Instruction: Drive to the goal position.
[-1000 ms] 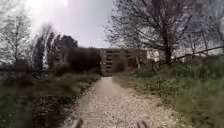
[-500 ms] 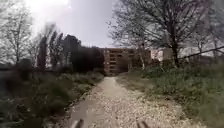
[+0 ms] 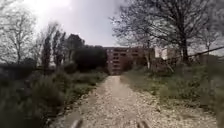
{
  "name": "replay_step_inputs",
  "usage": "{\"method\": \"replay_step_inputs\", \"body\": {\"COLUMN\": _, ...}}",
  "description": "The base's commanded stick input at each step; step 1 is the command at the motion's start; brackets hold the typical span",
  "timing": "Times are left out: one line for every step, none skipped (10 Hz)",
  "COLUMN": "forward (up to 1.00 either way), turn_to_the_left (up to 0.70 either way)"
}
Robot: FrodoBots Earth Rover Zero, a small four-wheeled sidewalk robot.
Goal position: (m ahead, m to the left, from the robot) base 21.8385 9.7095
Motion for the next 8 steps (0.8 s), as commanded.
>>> {"method": "replay_step_inputs", "body": {"forward": 0.85, "turn_to_the_left": 0.00}}
{"method": "replay_step_inputs", "body": {"forward": 0.85, "turn_to_the_left": 0.00}}
{"method": "replay_step_inputs", "body": {"forward": 0.85, "turn_to_the_left": 0.00}}
{"method": "replay_step_inputs", "body": {"forward": 0.85, "turn_to_the_left": 0.00}}
{"method": "replay_step_inputs", "body": {"forward": 0.85, "turn_to_the_left": 0.00}}
{"method": "replay_step_inputs", "body": {"forward": 0.85, "turn_to_the_left": 0.00}}
{"method": "replay_step_inputs", "body": {"forward": 0.85, "turn_to_the_left": 0.00}}
{"method": "replay_step_inputs", "body": {"forward": 0.85, "turn_to_the_left": 0.00}}
